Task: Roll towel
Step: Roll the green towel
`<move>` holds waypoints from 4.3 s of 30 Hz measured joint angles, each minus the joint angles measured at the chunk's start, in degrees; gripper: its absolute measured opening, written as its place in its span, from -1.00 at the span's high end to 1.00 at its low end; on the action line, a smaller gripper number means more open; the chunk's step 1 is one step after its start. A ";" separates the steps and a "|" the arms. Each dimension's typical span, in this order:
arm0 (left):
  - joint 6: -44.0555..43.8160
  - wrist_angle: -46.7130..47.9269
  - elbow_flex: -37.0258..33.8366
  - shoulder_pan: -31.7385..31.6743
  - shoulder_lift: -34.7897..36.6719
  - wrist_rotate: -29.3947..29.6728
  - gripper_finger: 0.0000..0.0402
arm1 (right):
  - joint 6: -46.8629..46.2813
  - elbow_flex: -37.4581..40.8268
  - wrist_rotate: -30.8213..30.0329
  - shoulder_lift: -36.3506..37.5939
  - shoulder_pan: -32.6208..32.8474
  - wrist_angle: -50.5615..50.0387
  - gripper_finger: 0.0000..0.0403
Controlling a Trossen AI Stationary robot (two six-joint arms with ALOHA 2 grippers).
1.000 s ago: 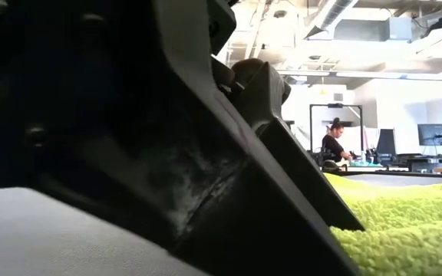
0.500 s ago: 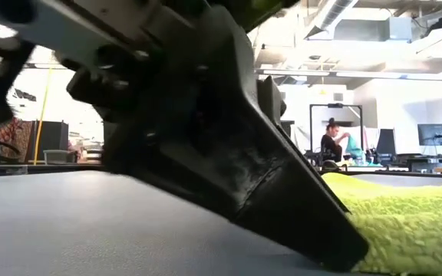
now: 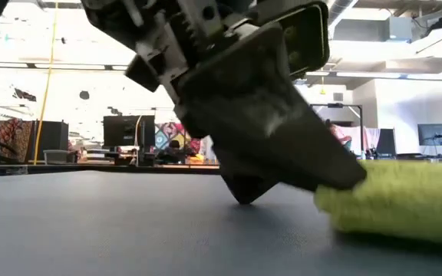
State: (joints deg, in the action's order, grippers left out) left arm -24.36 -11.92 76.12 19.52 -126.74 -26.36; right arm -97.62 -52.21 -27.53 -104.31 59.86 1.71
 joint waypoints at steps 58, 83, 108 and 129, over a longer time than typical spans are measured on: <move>-2.89 39.69 16.63 -5.61 -0.31 19.70 0.69 | -17.79 -0.07 8.82 0.07 -7.74 -9.00 0.94; 29.61 14.04 9.41 1.50 7.95 16.84 0.84 | -17.44 -0.07 10.02 0.04 -10.38 -10.92 0.94; 24.62 10.79 9.29 0.50 2.78 21.10 1.00 | -17.90 0.00 9.92 0.00 -10.49 -10.71 0.94; 18.87 9.05 8.87 -0.78 -1.84 20.50 1.00 | -17.36 0.04 10.04 -0.02 -10.56 -10.49 0.94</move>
State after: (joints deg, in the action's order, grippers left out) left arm -5.49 -2.87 84.99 18.74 -128.57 -5.85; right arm -114.98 -52.16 -17.49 -104.33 49.30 -8.78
